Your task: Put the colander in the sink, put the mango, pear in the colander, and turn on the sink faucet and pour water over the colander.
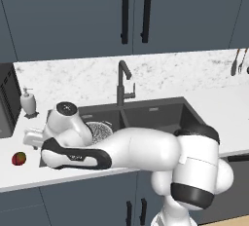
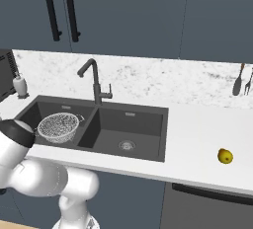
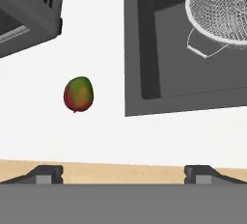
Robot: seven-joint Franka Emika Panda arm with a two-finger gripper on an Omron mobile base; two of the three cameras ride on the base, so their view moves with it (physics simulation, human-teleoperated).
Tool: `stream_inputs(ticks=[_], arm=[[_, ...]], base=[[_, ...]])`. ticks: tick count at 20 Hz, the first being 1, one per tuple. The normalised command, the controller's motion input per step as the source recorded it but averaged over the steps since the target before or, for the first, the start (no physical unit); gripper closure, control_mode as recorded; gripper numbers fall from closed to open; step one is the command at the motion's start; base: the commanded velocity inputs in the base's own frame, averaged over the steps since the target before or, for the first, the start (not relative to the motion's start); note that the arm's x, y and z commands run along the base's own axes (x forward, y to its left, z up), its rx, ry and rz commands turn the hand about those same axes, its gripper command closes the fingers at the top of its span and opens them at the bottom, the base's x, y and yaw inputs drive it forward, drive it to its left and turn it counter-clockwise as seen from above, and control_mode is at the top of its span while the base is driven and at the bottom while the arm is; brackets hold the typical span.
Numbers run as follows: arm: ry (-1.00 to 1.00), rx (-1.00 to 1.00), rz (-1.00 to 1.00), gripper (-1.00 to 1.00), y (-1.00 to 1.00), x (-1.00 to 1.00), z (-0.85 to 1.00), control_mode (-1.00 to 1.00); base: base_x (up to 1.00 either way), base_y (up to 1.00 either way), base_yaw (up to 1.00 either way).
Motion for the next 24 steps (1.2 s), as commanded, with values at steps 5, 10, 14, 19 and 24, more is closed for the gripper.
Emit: stream_inputs(ticks=[5, 10, 14, 19, 24], arm=[[0.11, 0.0, -0.12, -1.0, 0.36, 0.0, -0.01, -1.0], [0.04, -0.14, -0.15, -1.0, 0.33, 0.04, -0.16, -1.0], [0.02, -0.12, -0.11, -1.0, 0.14, 0.27, -0.03, -1.0], [0.01, -0.02, -0.12, -1.0, 0.24, 0.28, -0.15, -1.0], [0.04, 0.0, -0.04, -1.0, 0.21, 0.29, -0.1, -1.0]], base=[[0.0, 0.0, 0.0], [0.0, 0.0, 0.0], [0.0, 0.0, 0.0], [0.0, 0.0, 0.0], [0.0, 0.0, 0.0]])
